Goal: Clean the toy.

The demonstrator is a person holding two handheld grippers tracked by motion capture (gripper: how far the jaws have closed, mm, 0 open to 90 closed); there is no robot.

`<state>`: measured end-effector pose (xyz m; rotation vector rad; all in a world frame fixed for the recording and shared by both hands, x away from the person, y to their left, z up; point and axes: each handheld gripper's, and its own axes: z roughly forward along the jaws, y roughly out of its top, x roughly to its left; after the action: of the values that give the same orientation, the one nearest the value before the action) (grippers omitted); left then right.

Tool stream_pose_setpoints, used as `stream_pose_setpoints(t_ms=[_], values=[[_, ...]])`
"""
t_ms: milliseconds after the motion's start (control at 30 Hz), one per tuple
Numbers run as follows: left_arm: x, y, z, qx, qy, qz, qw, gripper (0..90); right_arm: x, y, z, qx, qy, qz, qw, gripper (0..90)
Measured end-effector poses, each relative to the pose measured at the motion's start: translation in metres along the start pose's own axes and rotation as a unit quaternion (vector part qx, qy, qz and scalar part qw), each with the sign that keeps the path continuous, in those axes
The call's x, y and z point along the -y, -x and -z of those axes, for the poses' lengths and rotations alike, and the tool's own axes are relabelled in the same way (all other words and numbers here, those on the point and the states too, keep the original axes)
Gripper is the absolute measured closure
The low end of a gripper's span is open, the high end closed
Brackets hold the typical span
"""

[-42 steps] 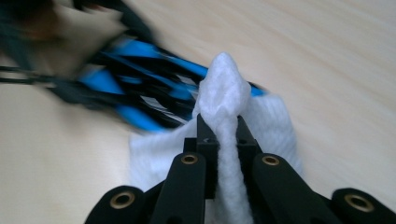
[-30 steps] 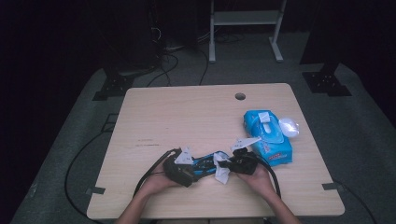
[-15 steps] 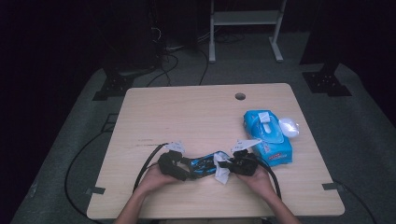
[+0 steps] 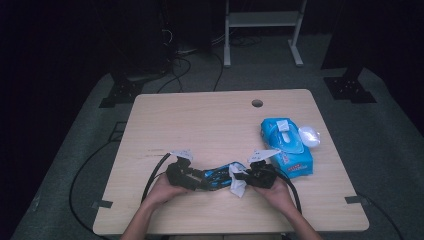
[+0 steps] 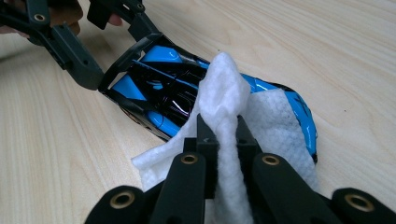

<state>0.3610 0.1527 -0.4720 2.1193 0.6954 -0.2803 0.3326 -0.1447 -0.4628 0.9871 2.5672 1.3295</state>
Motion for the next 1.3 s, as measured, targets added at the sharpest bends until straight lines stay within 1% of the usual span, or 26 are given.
stream_pose_setpoints(t_ms=[133, 200, 233, 267, 400, 433, 467, 500, 533, 567, 600, 633, 667, 700, 733, 767, 800, 867, 900, 933, 1000, 1033, 1100, 1133, 1200, 1300], values=[[0.000, -0.001, 0.000, 0.002, 0.002, 0.009, 1.0000, 29.6, 0.000, 0.001, 0.000, -0.003, 0.000, -0.001, 1.0000, 85.6], [-0.001, 0.001, -0.003, -0.006, 0.002, 0.015, 0.9999, 28.4, 0.000, 0.000, 0.000, 0.000, 0.000, 0.001, 1.0000, 85.6], [-0.001, 0.002, -0.006, -0.013, 0.002, 0.019, 0.9997, 25.6, 0.000, 0.000, 0.000, 0.001, 0.000, 0.000, 1.0000, 85.6], [-0.001, 0.002, -0.006, -0.013, 0.002, 0.019, 0.9997, 24.6, 0.000, 0.000, 0.000, 0.001, 0.000, 0.000, 1.0000, 85.6], [-0.005, 0.008, -0.011, -0.045, 0.002, 0.015, 0.9989, 24.5, 0.000, 0.001, -0.001, -0.001, 0.001, -0.003, 1.0000, 85.6], [-0.005, 0.008, -0.011, -0.045, 0.002, 0.015, 0.9989, 24.5, 0.000, 0.001, -0.002, -0.001, 0.002, -0.003, 1.0000, 85.6], [-0.008, 0.012, -0.015, -0.066, -0.003, 0.000, 0.9978, 24.3, 0.000, 0.001, -0.002, 0.001, 0.002, -0.002, 1.0000, 85.6], [-0.008, 0.012, -0.015, -0.066, -0.003, 0.000, 0.9978, 24.3, 0.000, 0.001, -0.002, 0.001, 0.002, -0.002, 1.0000, 85.6], [-0.010, 0.013, -0.016, -0.072, -0.007, -0.002, 0.9974, 24.3, -0.001, 0.000, -0.002, 0.003, 0.001, -0.002, 1.0000, 85.6], [-0.011, 0.013, -0.017, -0.073, -0.003, -0.003, 0.9973, 24.1, -0.001, 0.000, -0.002, 0.003, 0.001, -0.003, 1.0000, 85.6], [-0.012, 0.012, -0.014, -0.078, 0.020, -0.003, 0.9968, 24.7, -0.001, 0.001, -0.002, 0.001, 0.002, -0.004, 1.0000, 85.5], [-0.011, 0.012, -0.011, -0.095, 0.030, -0.014, 0.9949, 43.9, -0.001, 0.002, -0.002, -0.001, 0.002, -0.009, 1.0000, 85.5], [-0.011, 0.008, -0.010, -0.085, 0.034, -0.006, 0.9958, 44.7, -0.001, 0.002, -0.002, -0.002, 0.002, -0.010, 1.0000, 85.5], [-0.010, 0.008, -0.010, -0.081, 0.032, -0.005, 0.9962, 44.1, -0.001, 0.002, -0.003, -0.003, 0.002, -0.010, 0.9999, 85.5], [-0.010, 0.008, -0.011, -0.082, 0.015, -0.005, 0.9965, 40.1, -0.001, 0.002, -0.003, -0.003, 0.002, -0.009, 1.0000, 85.5], [-0.010, 0.010, -0.011, -0.078, 0.013, 0.003, 0.9969, 34.9, -0.002, 0.002, -0.003, -0.003, -0.001, -0.008, 1.0000, 85.5], [-0.011, 0.011, -0.010, -0.080, 0.009, 0.001, 0.9967, 33.8, -0.002, 0.001, -0.003, -0.002, -0.001, -0.006, 1.0000, 85.5], [-0.011, 0.012, -0.009, -0.081, 0.006, 0.001, 0.9967, 33.4, -0.002, 0.001, -0.003, 0.001, -0.002, -0.001, 1.0000, 85.5], [-0.010, 0.011, -0.008, -0.081, 0.007, 0.005, 0.9967, 33.3, -0.005, 0.001, -0.001, 0.002, -0.012, -0.001, 0.9999, 85.3], [-0.008, 0.009, -0.007, -0.083, 0.008, 0.024, 0.9962, 33.1, -0.006, 0.003, 0.000, 0.004, -0.017, 0.007, 0.9998, 85.2], [-0.007, 0.008, -0.007, -0.085, 0.010, 0.028, 0.9960, 33.3, -0.007, 0.003, 0.003, 0.006, -0.021, 0.009, 0.9997, 85.2], [-0.006, 0.006, -0.007, -0.081, 0.013, 0.035, 0.9960, 33.3, -0.007, 0.005, 0.006, 0.010, -0.023, 0.014, 0.9996, 85.3], [-0.006, 0.005, -0.007, -0.076, 0.011, 0.041, 0.9962, 33.5, -0.004, 0.010, 0.014, 0.013, -0.029, 0.004, 0.9995, 85.3], [-0.007, 0.004, -0.007, -0.074, 0.009, 0.045, 0.9962, 33.5, -0.004, 0.010, 0.014, 0.013, -0.029, 0.004, 0.9995, 85.3], [-0.006, 0.002, -0.007, -0.057, 0.006, 0.056, 0.9968, 33.1, -0.002, 0.010, 0.014, 0.012, -0.026, 0.006, 0.9996, 85.3], [-0.006, 0.003, -0.008, -0.054, 0.006, 0.056, 0.9970, 34.7, -0.001, 0.008, 0.012, 0.014, -0.024, 0.012, 0.9995, 85.4]])
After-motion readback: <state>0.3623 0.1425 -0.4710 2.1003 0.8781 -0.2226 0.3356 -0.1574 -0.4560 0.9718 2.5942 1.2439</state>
